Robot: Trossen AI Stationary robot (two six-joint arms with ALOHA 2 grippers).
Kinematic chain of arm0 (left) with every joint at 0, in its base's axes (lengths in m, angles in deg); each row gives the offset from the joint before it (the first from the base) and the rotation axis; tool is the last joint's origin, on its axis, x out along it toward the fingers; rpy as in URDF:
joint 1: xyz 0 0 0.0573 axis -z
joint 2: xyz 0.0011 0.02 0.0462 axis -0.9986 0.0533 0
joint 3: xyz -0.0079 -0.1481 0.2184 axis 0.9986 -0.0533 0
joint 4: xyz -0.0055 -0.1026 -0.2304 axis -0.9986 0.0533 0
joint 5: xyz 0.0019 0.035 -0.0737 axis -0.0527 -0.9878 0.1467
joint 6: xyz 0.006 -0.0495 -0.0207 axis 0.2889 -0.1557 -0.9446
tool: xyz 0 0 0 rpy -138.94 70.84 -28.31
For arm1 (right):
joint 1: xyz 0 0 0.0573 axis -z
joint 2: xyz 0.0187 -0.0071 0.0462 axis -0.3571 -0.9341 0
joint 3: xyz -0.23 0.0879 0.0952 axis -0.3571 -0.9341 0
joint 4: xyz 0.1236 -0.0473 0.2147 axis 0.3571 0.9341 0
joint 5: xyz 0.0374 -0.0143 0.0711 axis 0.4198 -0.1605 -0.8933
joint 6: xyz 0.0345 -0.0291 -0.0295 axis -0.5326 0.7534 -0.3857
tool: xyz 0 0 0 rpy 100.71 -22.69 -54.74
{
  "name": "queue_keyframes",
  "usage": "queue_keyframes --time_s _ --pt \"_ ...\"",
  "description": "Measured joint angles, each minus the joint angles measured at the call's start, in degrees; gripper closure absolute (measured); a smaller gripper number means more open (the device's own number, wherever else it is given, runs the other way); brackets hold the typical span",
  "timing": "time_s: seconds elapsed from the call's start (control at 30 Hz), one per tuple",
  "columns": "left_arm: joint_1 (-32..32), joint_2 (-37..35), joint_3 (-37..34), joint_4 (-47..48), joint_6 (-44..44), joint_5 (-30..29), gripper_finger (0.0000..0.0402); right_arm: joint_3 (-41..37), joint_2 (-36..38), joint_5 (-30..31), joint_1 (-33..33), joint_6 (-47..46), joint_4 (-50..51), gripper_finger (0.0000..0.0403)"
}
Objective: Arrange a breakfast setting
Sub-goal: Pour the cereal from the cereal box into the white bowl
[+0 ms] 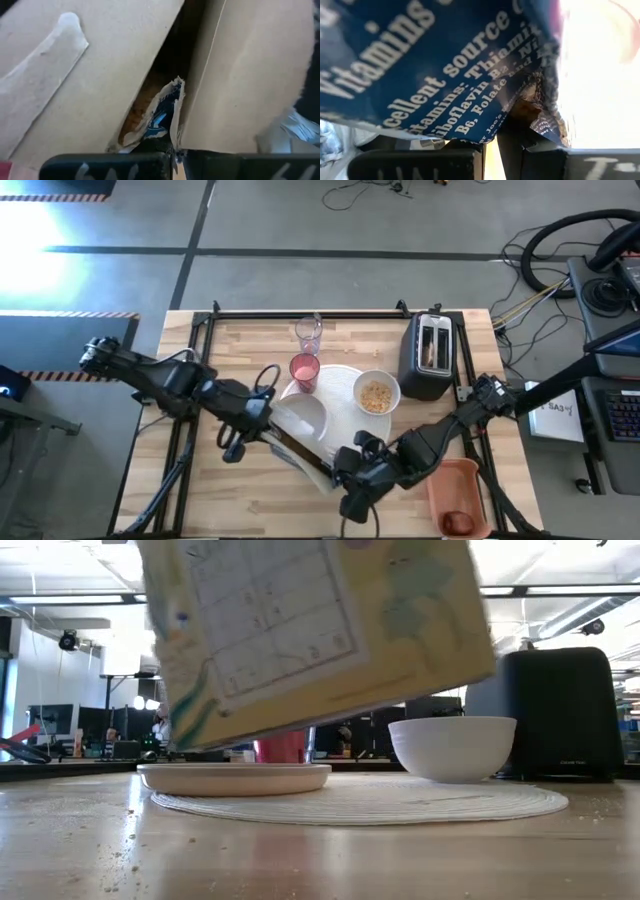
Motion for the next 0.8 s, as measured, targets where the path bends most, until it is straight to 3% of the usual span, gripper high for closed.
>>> queue_keyframes --time_s 0.23,0.47,0.8 --pt "2.4 -1.8 0.2 5.1 -6.7 -10.3 0.0401 0.0 0.0 -1.6 3.4 5.7 -1.6 0.0378" --pt "2.2 -2.6 0.1 8.3 -7.6 -21.2 0.0401 0.0 0.0 -1.6 6.7 10.1 -2.5 0.0378" --pt "2.1 0.3 0.0 10.0 -6.8 -26.9 0.0401 -0.2 0.0 -5.1 9.8 15.3 -2.9 0.0378"
